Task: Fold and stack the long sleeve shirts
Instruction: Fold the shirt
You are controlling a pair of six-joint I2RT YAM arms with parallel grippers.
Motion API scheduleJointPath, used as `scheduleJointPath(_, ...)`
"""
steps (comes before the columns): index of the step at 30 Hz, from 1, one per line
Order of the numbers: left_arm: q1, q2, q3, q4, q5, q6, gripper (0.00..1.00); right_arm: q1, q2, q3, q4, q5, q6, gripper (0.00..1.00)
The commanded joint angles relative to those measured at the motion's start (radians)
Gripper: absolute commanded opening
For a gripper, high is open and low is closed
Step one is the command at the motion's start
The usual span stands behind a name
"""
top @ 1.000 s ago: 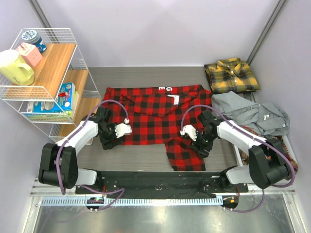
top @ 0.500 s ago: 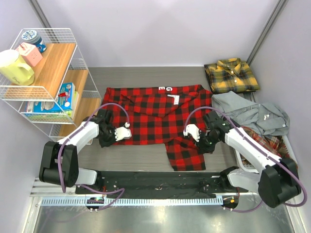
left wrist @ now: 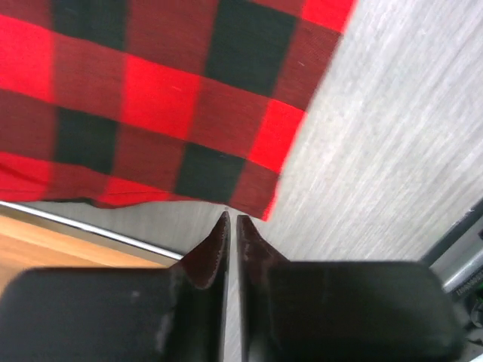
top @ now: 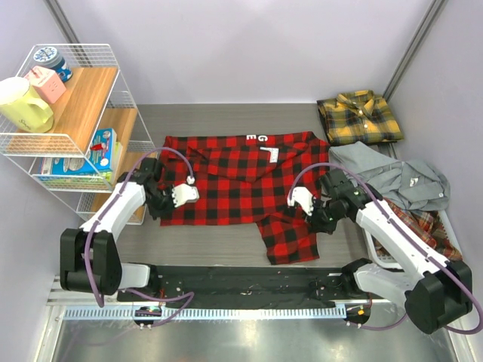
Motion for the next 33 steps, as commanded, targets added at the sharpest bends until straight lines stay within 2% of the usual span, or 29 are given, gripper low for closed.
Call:
scheduleJointPath(1,0.014,0.015,0.037,-0.045,0.065,0.014,0.27,-0.006,0.029,0.055,0.026,0.015,0.02,0.01)
scheduleJointPath(4,0.014,-0.005,-0.011,0.008,0.082,0.035,0.49,-0.007,0.049,0.058,0.039,0.016,0.021,0.01)
scheduleJointPath(7,0.011,0.009,-0.037,0.044,0.073,0.039,0.53,-0.009,0.067,0.062,0.044,0.015,0.021,0.01)
scheduleJointPath(15,0.003,0.081,-0.129,0.187,-0.009,0.048,0.54,-0.009,0.104,0.081,0.059,0.019,0.035,0.01)
scheduleJointPath(18,0.0,0.098,-0.148,0.225,-0.024,0.023,0.49,-0.009,0.089,0.079,0.052,0.022,0.038,0.01)
scheduleJointPath(22,0.0,0.09,-0.172,0.236,-0.032,0.049,0.2,-0.009,0.073,0.072,0.047,0.023,0.049,0.01)
scheduleJointPath(24,-0.001,0.081,-0.175,0.238,-0.029,0.051,0.08,-0.009,0.073,0.075,0.047,0.023,0.055,0.01)
scheduleJointPath(26,-0.001,0.075,-0.165,0.224,-0.015,0.045,0.01,-0.009,0.073,0.082,0.047,0.023,0.061,0.01)
scheduleJointPath(28,-0.001,0.052,-0.131,0.183,0.005,0.048,0.0,-0.009,0.07,0.091,0.041,0.024,0.061,0.01)
scheduleJointPath(33,0.0,0.0,-0.033,-0.047,0.094,0.085,0.0,-0.009,0.001,0.145,-0.002,0.039,0.077,0.01)
